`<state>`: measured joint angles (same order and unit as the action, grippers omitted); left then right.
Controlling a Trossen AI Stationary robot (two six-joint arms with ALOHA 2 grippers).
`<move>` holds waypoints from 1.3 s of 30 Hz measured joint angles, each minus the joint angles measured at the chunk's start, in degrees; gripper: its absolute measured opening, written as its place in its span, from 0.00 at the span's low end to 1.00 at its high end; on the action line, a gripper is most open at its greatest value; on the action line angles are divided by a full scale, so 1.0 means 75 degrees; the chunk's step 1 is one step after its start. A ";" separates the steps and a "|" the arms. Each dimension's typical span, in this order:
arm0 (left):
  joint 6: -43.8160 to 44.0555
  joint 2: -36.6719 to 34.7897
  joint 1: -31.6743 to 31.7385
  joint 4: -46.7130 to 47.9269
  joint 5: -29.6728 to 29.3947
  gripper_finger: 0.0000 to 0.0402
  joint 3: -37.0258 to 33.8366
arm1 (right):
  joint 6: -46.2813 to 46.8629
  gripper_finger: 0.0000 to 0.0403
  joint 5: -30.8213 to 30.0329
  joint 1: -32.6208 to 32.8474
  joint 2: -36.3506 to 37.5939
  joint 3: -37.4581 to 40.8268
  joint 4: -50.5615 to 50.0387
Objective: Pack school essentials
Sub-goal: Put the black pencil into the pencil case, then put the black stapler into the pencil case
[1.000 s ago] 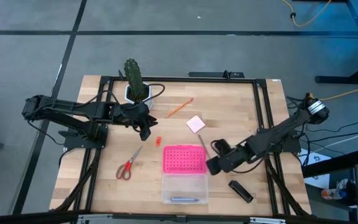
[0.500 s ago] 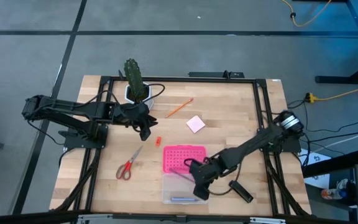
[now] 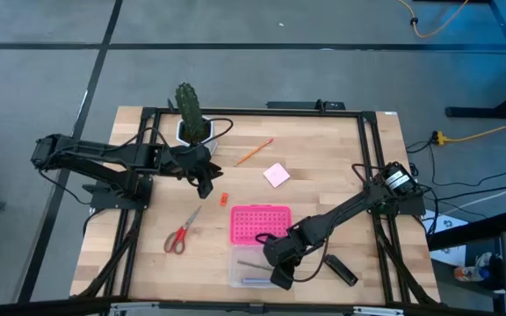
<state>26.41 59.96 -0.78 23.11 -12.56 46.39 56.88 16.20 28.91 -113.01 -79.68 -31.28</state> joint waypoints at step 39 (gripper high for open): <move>0.0000 0.0000 0.0000 -0.0007 -0.0003 0.21 -0.0003 | 0.5184 0.34 -0.1810 0.2299 0.3474 -0.0268 -0.4968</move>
<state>26.41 59.96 -0.78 23.05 -12.58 46.37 95.76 2.62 46.14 -86.95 -81.69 -68.54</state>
